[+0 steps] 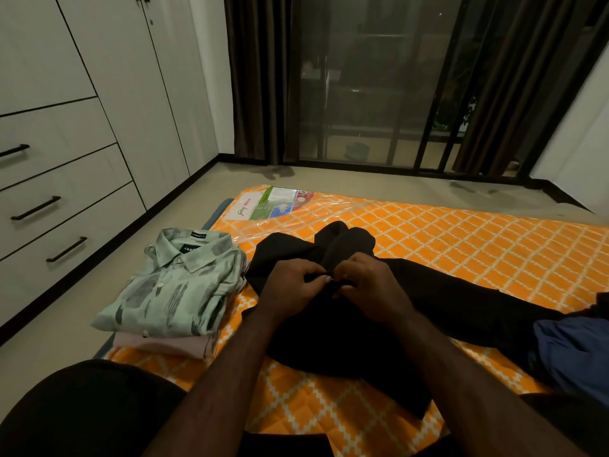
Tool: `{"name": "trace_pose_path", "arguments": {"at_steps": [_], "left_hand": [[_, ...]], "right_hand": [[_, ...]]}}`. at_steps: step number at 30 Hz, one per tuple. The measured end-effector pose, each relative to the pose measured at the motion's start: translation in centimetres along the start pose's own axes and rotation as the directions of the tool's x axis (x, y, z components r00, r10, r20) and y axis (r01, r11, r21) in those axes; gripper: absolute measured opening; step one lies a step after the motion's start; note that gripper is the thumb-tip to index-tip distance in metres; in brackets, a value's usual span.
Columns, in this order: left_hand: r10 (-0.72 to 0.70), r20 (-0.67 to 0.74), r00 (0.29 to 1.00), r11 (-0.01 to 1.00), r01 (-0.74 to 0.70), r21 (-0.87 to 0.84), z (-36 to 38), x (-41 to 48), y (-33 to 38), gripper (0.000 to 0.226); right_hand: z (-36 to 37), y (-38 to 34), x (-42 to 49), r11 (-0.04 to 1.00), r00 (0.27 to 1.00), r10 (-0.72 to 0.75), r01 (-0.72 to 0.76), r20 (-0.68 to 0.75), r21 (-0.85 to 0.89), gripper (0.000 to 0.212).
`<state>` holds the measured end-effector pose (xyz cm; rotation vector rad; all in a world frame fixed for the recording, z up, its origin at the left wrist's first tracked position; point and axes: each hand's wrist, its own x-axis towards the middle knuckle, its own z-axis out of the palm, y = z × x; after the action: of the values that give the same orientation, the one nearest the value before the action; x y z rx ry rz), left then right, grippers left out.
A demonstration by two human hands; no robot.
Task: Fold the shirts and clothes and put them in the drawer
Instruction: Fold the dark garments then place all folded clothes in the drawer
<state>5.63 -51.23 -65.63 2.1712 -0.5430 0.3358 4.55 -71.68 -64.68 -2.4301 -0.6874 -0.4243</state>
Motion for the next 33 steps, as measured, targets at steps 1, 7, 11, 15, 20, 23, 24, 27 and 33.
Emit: {"name": "trace_pose_path", "arguments": {"at_steps": [1,7,11,15,20,23,24,27,33], "left_hand": [[-0.002,0.002,1.0,1.0,0.002,-0.019,-0.1,0.0,0.0,0.013],[0.008,0.041,0.999,0.995,-0.004,-0.096,-0.6,0.2,0.3,0.011],[0.038,0.028,0.999,0.997,-0.036,-0.073,-1.0,0.3,-0.1,0.013],[0.112,0.008,0.994,0.991,-0.113,0.073,-2.8,0.3,-0.7,0.016],[-0.057,0.28,0.958,0.996,0.036,0.08,-4.8,0.4,-0.9,0.045],[-0.228,0.453,0.862,0.969,0.155,0.194,-5.1,0.3,-1.6,0.046],[-0.248,0.457,0.854,0.96,0.151,0.237,-5.0,0.3,-1.8,0.041],[-0.233,0.357,0.905,0.932,0.103,0.347,-4.1,0.6,-1.7,0.024],[-0.161,0.163,0.973,0.965,0.121,0.234,-0.7,0.0,-0.4,0.019]], "right_hand": [[0.0,0.0,0.0,1.0,1.0,0.0,0.0,0.003,0.001,0.025],[-0.6,0.1,0.2,0.996,0.996,0.063,-0.059,-0.057,0.069,0.026],[-0.7,0.2,0.4,0.992,0.989,0.116,-0.111,-0.092,0.054,0.032],[-1.7,1.0,0.2,0.99,0.989,0.14,-0.141,-0.037,-0.001,0.046],[-3.3,1.4,0.6,0.988,0.959,0.149,-0.152,0.241,-0.004,0.021],[-3.6,1.8,0.2,0.968,0.855,0.24,-0.244,0.46,-0.051,0.028],[-3.4,1.8,0.0,0.962,0.817,0.268,-0.257,0.51,-0.093,0.03],[-2.6,2.0,-0.5,0.953,0.728,0.304,-0.228,0.615,-0.2,0.034],[-2.8,2.4,-0.2,0.954,0.749,0.299,-0.235,0.59,-0.186,0.03]]}}
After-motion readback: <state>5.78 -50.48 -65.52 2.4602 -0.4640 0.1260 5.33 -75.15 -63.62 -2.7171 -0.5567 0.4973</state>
